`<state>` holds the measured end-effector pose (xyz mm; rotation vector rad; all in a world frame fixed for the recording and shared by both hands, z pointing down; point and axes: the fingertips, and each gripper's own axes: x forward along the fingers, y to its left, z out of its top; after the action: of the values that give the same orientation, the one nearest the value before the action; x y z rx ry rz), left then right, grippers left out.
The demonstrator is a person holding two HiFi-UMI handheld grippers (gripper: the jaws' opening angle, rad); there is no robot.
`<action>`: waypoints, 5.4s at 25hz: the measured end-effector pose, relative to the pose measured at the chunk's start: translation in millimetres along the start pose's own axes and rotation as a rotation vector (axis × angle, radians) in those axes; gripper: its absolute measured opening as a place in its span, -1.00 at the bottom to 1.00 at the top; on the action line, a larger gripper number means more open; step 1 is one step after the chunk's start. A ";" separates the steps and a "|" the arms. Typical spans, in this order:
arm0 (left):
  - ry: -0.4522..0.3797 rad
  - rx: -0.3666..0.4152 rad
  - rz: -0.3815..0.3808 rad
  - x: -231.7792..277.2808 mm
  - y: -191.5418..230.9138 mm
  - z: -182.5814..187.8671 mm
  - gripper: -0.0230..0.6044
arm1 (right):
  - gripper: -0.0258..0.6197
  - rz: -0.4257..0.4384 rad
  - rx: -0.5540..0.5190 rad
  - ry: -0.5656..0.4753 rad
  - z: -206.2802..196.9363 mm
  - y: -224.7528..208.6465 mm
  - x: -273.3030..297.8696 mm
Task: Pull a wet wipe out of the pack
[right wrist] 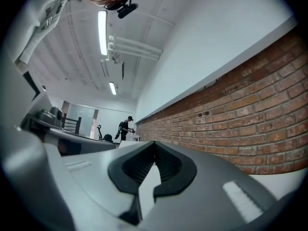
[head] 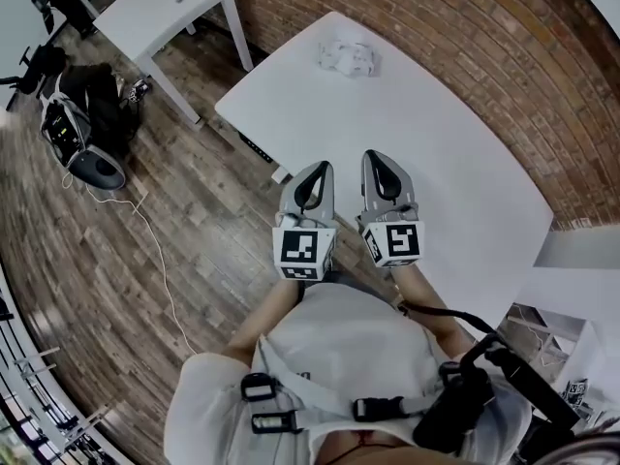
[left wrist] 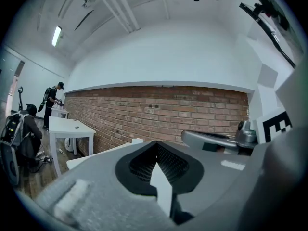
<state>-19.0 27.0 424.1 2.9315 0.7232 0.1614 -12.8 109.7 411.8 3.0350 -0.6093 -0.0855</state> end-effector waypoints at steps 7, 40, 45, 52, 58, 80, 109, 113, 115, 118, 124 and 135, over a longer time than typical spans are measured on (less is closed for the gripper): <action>0.034 -0.004 -0.064 73.8 35.3 -4.4 -0.92 | -0.90 -0.034 -0.003 0.042 -23.3 -33.4 87.2; 0.157 -0.005 -0.138 199.2 128.3 -24.7 -0.92 | -0.85 -0.207 0.046 0.629 -229.4 -145.6 299.5; 0.153 -0.004 -0.140 197.8 126.0 -23.6 -0.92 | -0.86 -0.207 0.062 0.483 -185.0 -147.3 302.6; 0.133 0.006 -0.161 196.2 117.3 -16.4 -0.92 | -0.86 -0.280 0.031 0.265 -95.0 -170.4 278.6; 0.118 0.014 -0.183 193.1 108.5 -11.9 -0.92 | -0.86 -0.363 0.080 0.376 -120.7 -184.0 215.1; 0.087 0.019 -0.207 176.0 85.6 -4.1 -0.92 | -0.51 -0.385 0.266 0.685 -215.8 -178.0 149.5; 0.056 0.075 -0.201 175.5 67.8 10.0 -0.92 | -0.90 -0.353 0.047 0.210 -61.6 -113.1 127.8; 0.053 0.073 -0.194 174.8 71.3 11.2 -0.92 | -0.90 -0.341 0.050 0.209 -61.1 -110.2 130.4; 0.054 0.074 -0.192 174.8 71.7 11.0 -0.92 | -0.91 -0.337 0.055 0.210 -61.6 -109.8 130.8; 0.054 0.076 -0.193 174.7 70.8 11.1 -0.92 | -0.91 -0.333 0.060 0.211 -62.1 -109.3 130.9; 0.061 0.068 -0.191 173.8 71.2 8.4 -0.92 | -0.91 -0.325 0.058 0.219 -63.2 -107.1 131.4; 0.061 0.067 -0.185 174.6 70.6 7.7 -0.92 | -0.91 -0.318 0.061 0.207 -62.2 -108.5 132.8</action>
<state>167.9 46.1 439.4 2.9119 1.0227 0.2132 155.2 160.4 461.8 3.1145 -0.1153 0.2378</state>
